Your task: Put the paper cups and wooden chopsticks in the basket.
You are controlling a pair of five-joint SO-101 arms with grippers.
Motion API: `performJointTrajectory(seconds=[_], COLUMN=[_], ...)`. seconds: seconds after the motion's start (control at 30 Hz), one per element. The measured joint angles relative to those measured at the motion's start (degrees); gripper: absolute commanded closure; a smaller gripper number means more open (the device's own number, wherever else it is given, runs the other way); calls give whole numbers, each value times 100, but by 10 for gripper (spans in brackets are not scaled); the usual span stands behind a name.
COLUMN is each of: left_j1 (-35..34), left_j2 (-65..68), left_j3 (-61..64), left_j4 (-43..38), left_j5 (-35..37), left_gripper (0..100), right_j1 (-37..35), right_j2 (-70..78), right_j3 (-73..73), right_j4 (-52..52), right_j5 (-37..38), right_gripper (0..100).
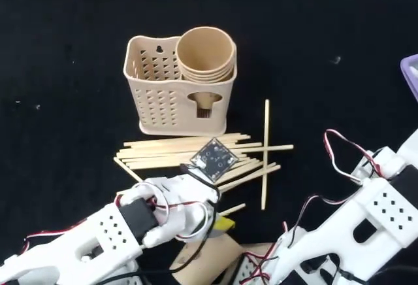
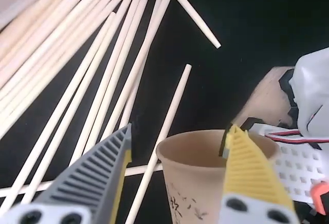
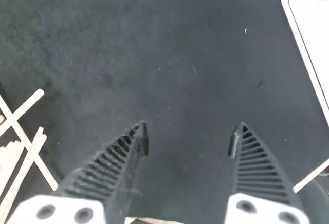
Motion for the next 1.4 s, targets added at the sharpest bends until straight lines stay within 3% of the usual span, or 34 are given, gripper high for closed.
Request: performJointTrajectory(seconds=[0.2, 0.43, 1.0, 1.13, 1.4], left_j1=[-18, -88, -3095, -3508, -3622], left_j2=[-9, -18, -9, -9, -9], left_j3=[-97, -431, -738, -738, -800], left_j4=[712, 1960, 2224, 2558, 3059], left_j5=[-387, -1626, -4712, -5029, -5081], left_gripper=[715, 715, 716, 716, 716], right_j1=[0, 0, 0, 0, 0], right_j2=[0, 0, 0, 0, 0], right_j3=[9, 9, 9, 9, 9], right_j4=[0, 0, 0, 0, 0], right_j5=[0, 0, 0, 0, 0], right_gripper=[734, 734, 734, 734, 734])
